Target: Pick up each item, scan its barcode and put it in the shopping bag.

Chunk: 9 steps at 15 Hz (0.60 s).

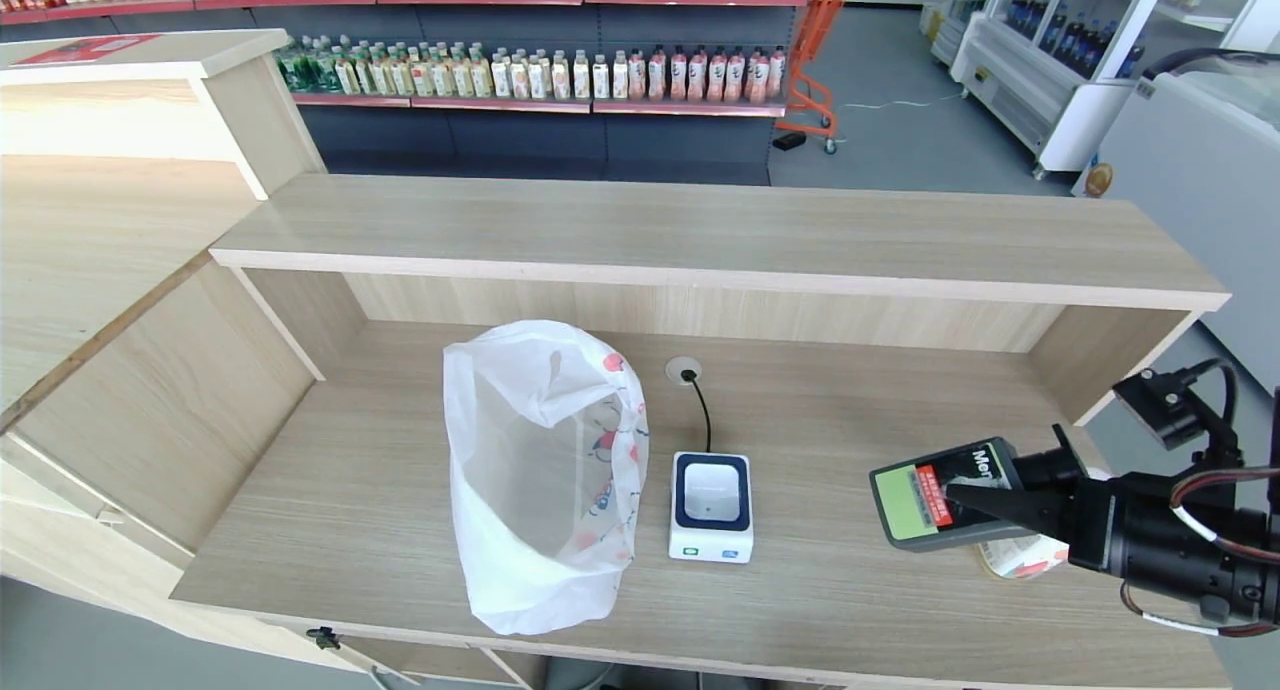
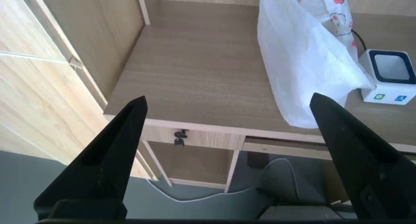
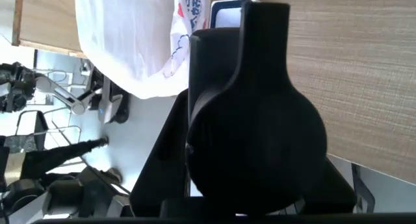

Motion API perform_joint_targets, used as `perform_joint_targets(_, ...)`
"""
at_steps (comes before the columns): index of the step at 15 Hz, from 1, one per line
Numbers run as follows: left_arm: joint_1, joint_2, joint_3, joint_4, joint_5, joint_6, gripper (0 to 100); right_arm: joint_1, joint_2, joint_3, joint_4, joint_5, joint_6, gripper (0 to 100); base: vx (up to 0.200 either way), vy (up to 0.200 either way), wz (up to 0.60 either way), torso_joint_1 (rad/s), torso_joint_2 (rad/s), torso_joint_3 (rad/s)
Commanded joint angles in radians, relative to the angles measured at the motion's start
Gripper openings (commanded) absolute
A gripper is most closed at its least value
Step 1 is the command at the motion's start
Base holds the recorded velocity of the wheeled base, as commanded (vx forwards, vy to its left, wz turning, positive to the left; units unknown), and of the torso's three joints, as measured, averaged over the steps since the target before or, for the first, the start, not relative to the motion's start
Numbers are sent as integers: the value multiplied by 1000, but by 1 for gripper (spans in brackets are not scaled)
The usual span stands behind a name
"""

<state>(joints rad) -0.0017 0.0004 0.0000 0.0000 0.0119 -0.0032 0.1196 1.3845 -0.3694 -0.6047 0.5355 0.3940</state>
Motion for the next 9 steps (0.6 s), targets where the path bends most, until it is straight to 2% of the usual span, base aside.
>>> perform_joint_targets(1, 2, 0, 0, 0, 0, 0, 100, 0, 4, 0, -1, 0, 0, 0, 0, 0, 0, 0, 0, 0)
perform_joint_targets(2, 0, 0, 0, 0, 0, -1, 100, 0, 7, -2, -1, 0, 0, 0, 0, 0, 0, 0, 0, 0)
perform_joint_targets(9, 0, 0, 0, 0, 0, 0, 100, 0, 68, -17, -6, -16, -7, 0, 0, 200, 0, 6, 9, 0)
